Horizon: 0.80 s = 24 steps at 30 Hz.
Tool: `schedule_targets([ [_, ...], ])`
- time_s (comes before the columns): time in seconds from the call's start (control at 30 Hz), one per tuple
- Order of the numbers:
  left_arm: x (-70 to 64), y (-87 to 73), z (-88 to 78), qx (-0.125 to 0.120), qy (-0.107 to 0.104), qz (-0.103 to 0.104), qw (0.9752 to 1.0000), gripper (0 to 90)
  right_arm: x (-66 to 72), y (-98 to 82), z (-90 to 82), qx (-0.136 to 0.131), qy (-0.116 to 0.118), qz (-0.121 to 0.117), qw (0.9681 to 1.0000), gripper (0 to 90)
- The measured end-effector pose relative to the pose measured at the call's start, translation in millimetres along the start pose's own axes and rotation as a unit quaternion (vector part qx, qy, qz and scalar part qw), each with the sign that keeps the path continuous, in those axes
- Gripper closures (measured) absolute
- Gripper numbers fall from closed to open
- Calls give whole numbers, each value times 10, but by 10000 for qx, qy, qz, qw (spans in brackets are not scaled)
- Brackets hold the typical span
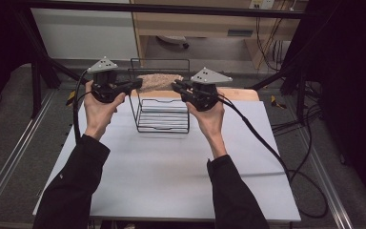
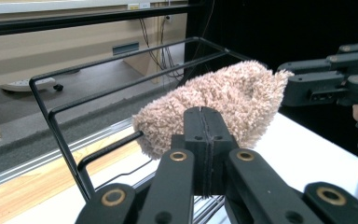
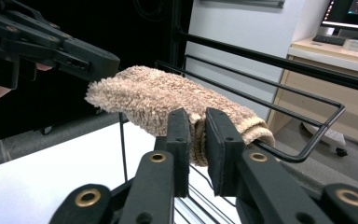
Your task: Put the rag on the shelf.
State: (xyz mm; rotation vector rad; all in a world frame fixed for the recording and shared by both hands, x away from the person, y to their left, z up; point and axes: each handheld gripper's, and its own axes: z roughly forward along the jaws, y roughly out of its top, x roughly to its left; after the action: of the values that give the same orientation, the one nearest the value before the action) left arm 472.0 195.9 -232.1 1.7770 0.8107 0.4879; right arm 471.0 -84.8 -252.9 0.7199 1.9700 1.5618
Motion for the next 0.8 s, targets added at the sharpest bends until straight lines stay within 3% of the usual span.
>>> schedule_targets([
  [0.2, -11, -48, 48, 89, 23, 97, 9999, 900, -12, 43, -71, -61, 117, 95, 9999, 730],
  [0.37, -28, -81, 87, 172, 63, 191, 9996, 899, -47, 115, -94, -128, 214, 242, 9994, 760],
  [0.53, -39, -127, 123, 200, 85, 301, 9993, 899, -4, 88, -21, 178, 391, 295, 9986, 875],
  [0.67, -26, -164, 144, 221, 98, 313, 9992, 899, 22, -4, 51, 498, 346, 251, 9978, 900],
  [0.8, -13, -194, 172, 223, 123, 296, 9992, 899, -11, -64, 106, 624, 225, 297, 9974, 900],
])
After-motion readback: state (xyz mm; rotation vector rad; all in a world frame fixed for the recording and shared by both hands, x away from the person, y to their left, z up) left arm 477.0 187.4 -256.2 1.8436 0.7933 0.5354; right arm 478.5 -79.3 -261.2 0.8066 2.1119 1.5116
